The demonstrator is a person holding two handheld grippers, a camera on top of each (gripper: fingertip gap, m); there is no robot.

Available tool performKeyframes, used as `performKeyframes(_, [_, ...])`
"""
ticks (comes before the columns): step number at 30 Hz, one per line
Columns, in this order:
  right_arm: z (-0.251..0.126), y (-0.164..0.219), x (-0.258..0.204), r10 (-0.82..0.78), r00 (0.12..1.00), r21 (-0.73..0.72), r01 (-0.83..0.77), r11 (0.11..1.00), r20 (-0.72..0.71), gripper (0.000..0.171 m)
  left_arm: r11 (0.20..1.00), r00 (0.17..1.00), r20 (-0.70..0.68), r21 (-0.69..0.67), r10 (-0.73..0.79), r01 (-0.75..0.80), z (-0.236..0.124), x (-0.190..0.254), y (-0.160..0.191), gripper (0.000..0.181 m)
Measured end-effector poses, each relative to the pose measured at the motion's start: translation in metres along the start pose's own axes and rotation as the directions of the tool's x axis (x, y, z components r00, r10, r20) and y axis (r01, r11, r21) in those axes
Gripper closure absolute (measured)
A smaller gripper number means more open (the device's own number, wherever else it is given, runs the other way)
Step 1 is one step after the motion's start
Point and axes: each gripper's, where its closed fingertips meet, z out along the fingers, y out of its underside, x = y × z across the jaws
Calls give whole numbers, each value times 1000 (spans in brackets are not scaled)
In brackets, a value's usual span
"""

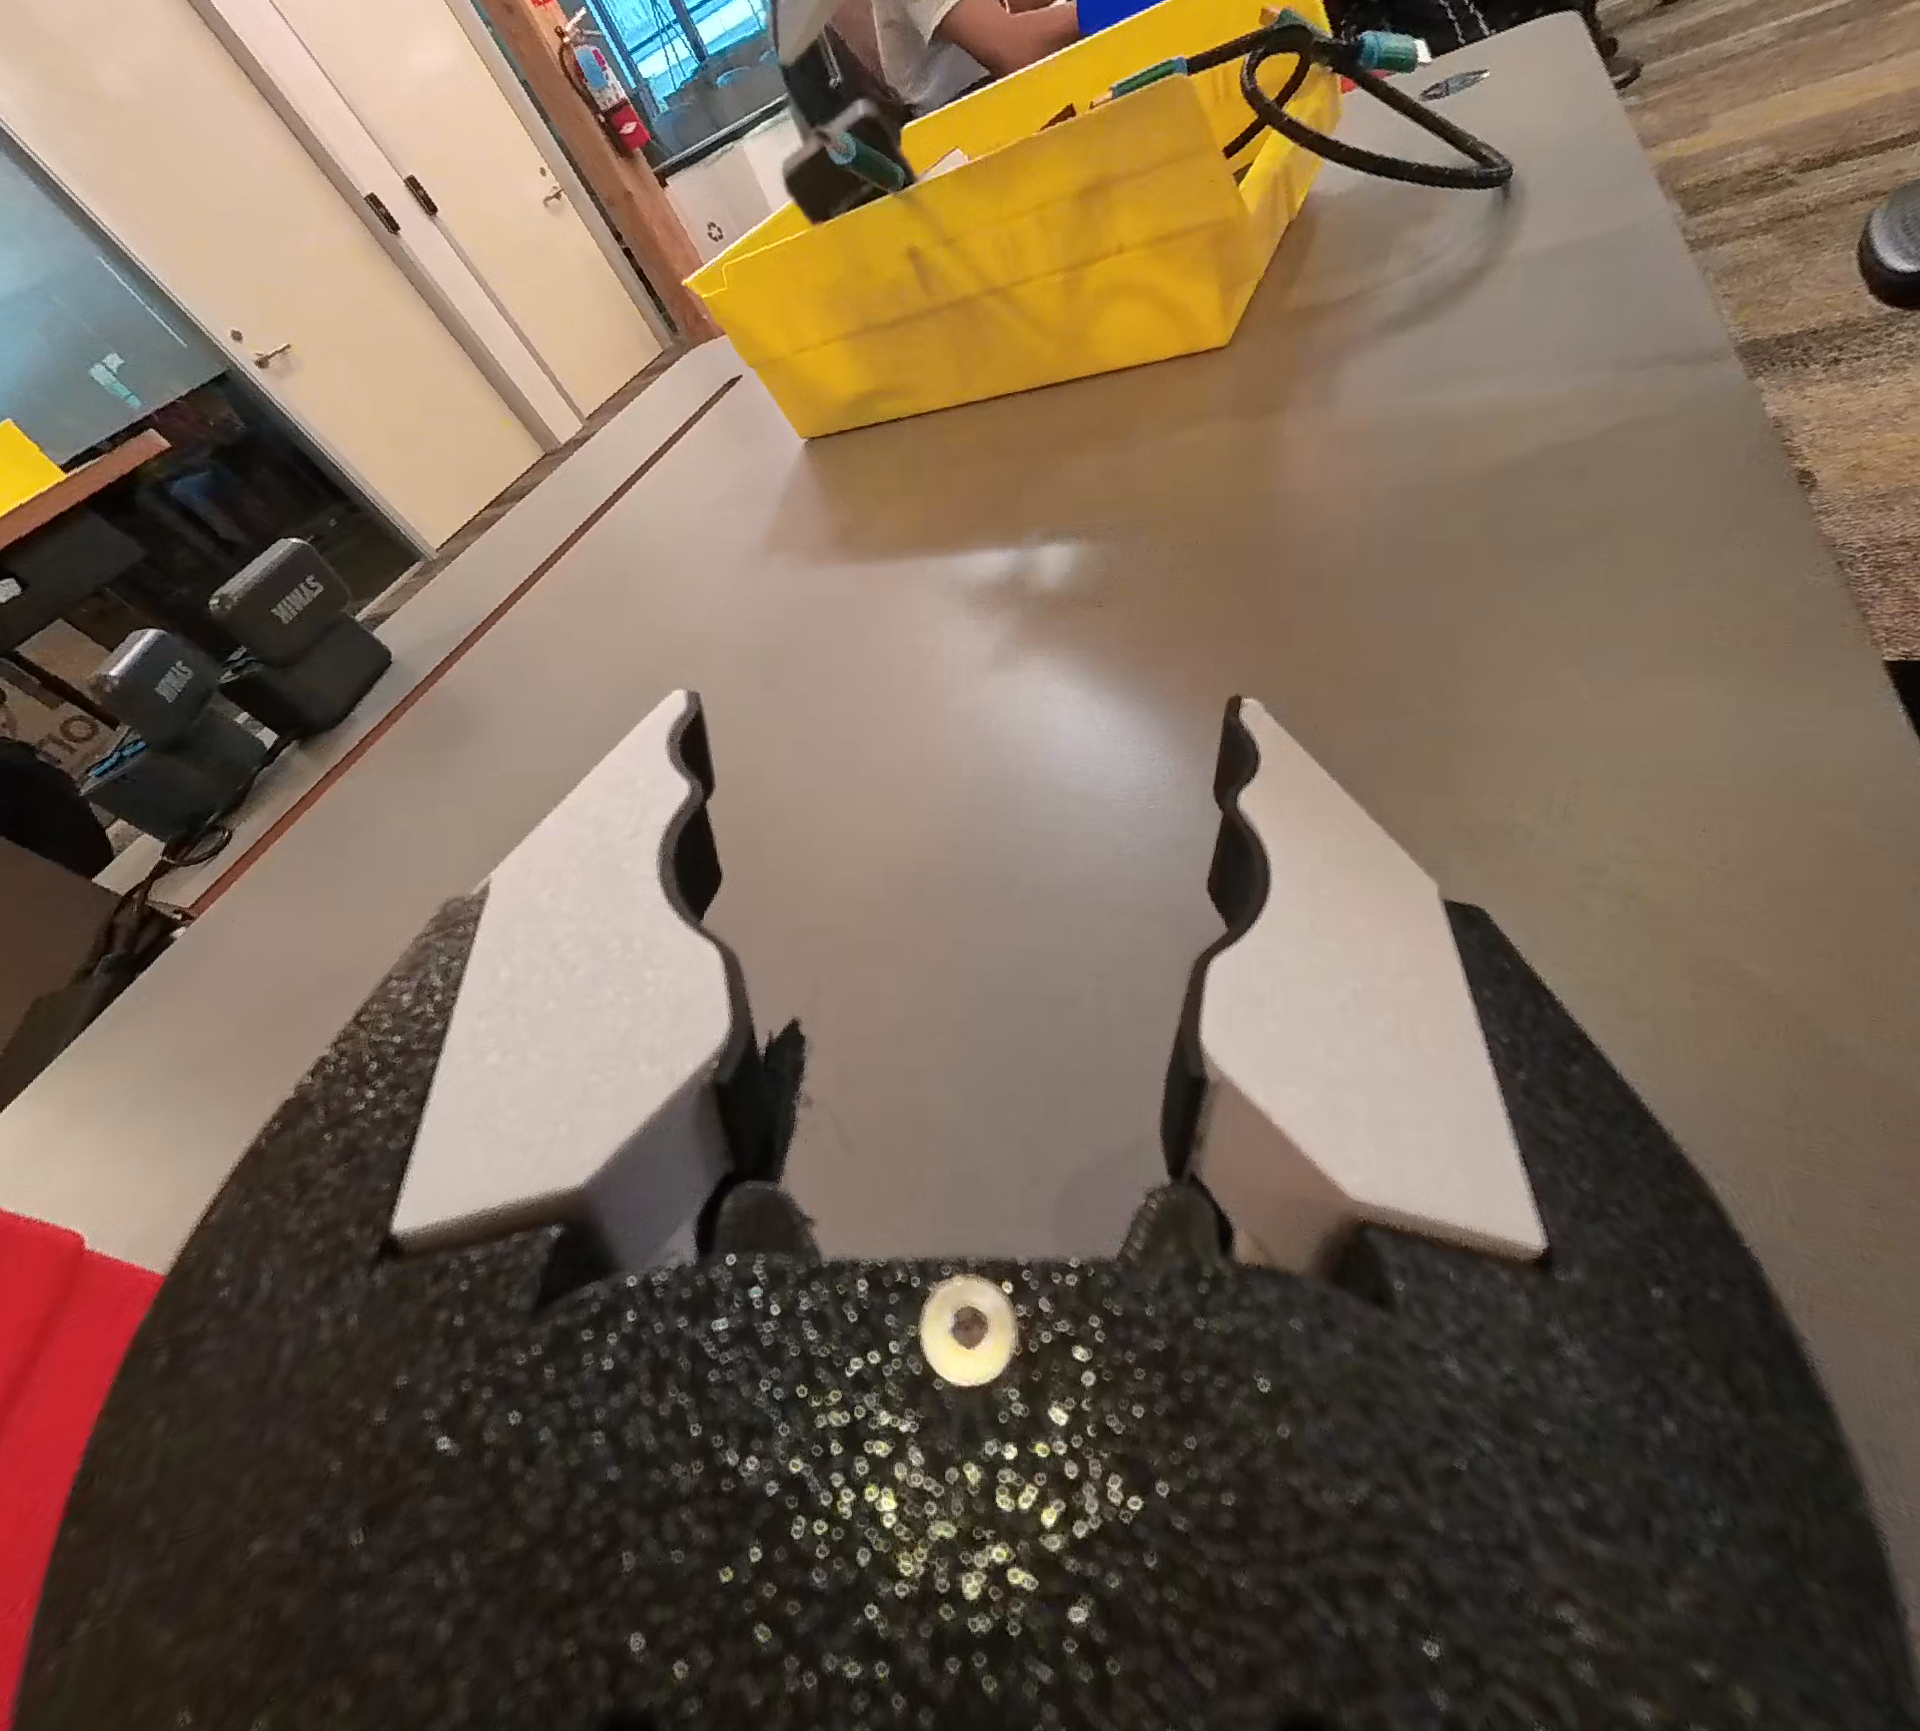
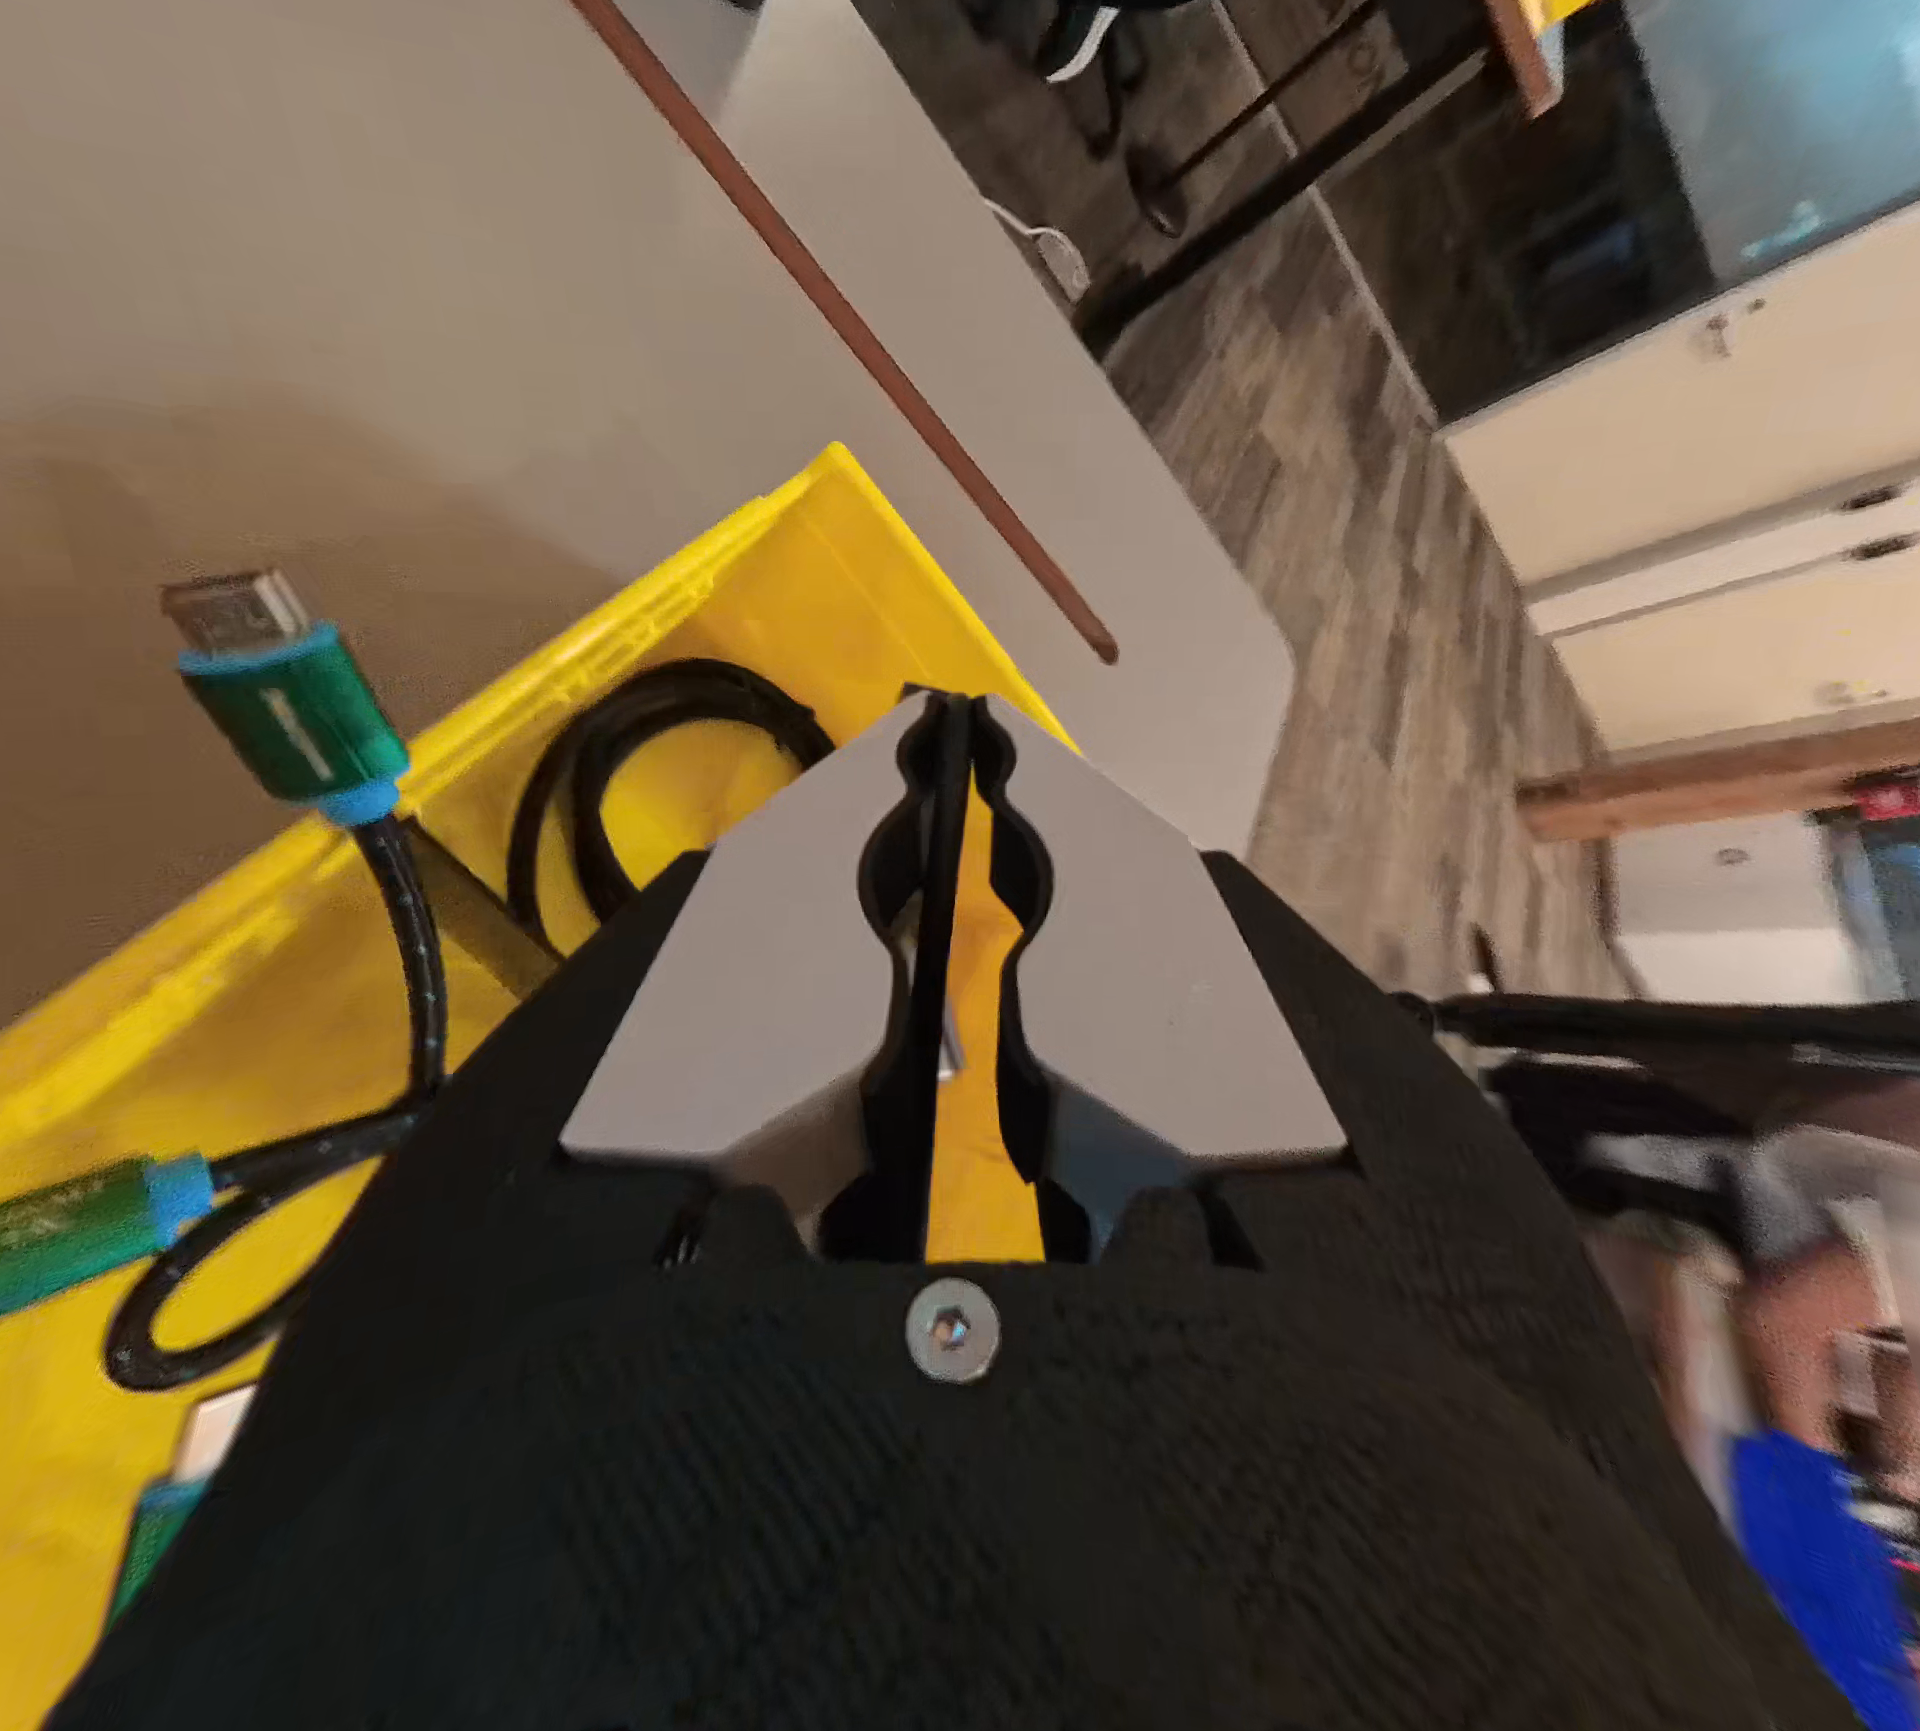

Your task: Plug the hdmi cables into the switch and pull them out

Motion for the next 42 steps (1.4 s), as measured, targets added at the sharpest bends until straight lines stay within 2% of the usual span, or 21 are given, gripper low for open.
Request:
performKeyframes(2, [6,-1,-2,84,995,10,-84,996,45,160,1000,1000,-5,-1,1,-1,0,1,0,87])
performKeyframes(4, [10,-1,-6,144,986,1,-145,989,85,144,1000,1000,-12,-4,4,-4,0,2,1,87])
performKeyframes(7, [4,-2,6,181,983,8,-181,983,25,127,1000,1000,-17,-7,13,-13,0,3,1,88])
performKeyframes(10, [-32,-16,29,214,969,134,-198,971,-125,123,1000,1000,-17,-10,20,-20,0,4,1,89])
performKeyframes(14, [-113,-42,24,317,921,399,-210,893,-225,122,1000,1000,-16,-6,23,-23,-1,4,1,89])
performKeyframes(16, [-148,-57,-11,340,927,520,-215,826,-157,123,1000,1000,-12,-4,29,-29,0,4,0,89])
performKeyframes(20, [-180,-87,-134,261,942,673,-333,660,210,125,1000,1000,-25,11,9,-8,-2,5,-2,85])
performKeyframes(22, [-179,-92,-195,176,933,693,-351,630,313,119,1000,1000,-14,23,-10,10,-4,1,-3,83])
performKeyframes(24, [-172,-89,-228,154,955,729,-294,618,255,119,1000,1000,7,20,-18,17,-6,-5,-1,82])
performKeyframes(26, [-173,-91,-243,170,971,810,-236,536,170,126,999,999,21,19,-30,29,-7,-10,0,80])
performKeyframes(27, [-169,-90,-253,152,974,812,-223,540,166,124,999,999,26,25,-37,36,-7,-11,0,80])
performKeyframes(31, [-147,-82,-254,197,971,786,-227,575,136,121,998,998,41,35,-46,44,-10,-15,0,80])
performKeyframes(36, [-145,-75,-241,269,950,781,-290,553,162,125,999,999,34,28,-40,39,-9,-15,1,82])
performKeyframes(42, [-145,-77,-248,221,965,782,-246,573,141,128,1000,1000,20,11,-1,1,-7,-9,3,86])
